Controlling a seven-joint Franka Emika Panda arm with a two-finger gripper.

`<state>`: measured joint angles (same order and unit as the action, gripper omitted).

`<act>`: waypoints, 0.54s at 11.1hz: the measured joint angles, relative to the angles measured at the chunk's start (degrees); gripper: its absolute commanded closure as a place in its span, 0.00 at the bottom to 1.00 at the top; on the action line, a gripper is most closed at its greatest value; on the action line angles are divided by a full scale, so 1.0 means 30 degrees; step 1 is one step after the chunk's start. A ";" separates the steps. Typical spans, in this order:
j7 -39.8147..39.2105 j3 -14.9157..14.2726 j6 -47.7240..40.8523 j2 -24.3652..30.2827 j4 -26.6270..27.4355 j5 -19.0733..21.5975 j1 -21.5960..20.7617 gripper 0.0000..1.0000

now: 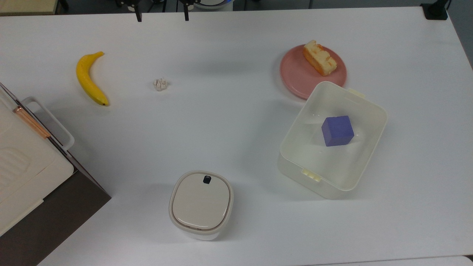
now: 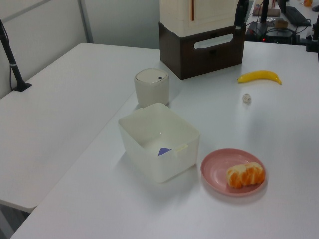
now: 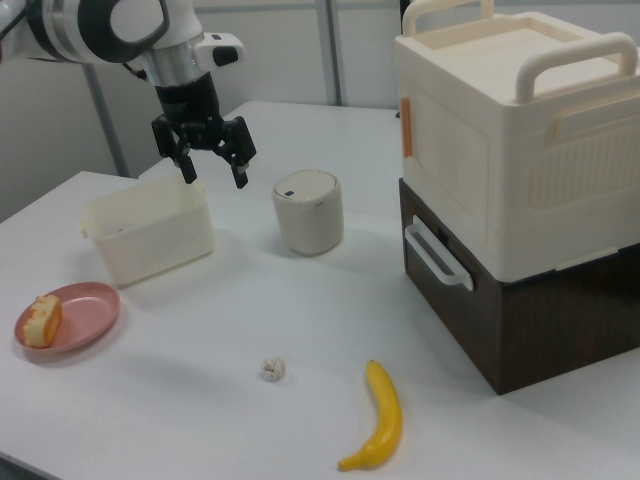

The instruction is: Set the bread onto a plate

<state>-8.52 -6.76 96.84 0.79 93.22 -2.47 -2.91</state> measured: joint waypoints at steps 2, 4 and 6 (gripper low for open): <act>0.0440 0.0313 0.0000 0.0000 0.0000 0.0013 0.0249 0.00; 0.0987 0.0403 0.0000 0.0000 0.0000 0.0019 0.0427 0.00; 0.1161 0.0572 -0.0001 0.0000 0.0000 0.0025 0.0735 0.00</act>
<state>-5.03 -5.04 96.84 0.78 93.22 -2.40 -0.70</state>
